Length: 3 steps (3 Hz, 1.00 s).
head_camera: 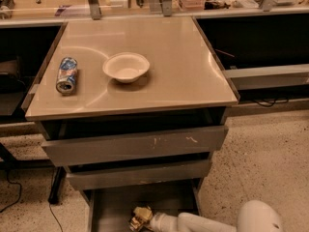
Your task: Place orange can into bottom drawer
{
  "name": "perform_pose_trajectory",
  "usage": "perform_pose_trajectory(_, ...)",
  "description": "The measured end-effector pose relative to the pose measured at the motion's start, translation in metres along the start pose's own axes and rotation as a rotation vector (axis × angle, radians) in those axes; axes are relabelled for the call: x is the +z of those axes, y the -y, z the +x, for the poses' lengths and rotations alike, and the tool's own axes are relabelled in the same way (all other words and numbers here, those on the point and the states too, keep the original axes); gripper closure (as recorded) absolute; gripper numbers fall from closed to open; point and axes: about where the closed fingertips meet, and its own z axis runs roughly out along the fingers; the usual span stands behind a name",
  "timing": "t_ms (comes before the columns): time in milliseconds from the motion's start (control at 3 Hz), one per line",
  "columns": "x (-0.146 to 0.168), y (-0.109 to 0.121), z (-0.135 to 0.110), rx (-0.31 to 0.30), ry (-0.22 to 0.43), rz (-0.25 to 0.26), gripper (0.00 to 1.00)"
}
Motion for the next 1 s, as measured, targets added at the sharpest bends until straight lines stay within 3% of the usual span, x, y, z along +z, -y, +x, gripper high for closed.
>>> perform_pose_trajectory(667, 0.0000, 0.0000, 0.0000, 0.000, 0.000, 0.000, 0.12)
perform_pose_trajectory(1000, 0.0004, -0.0001, 0.0005, 0.000, -0.001, 0.000, 0.00)
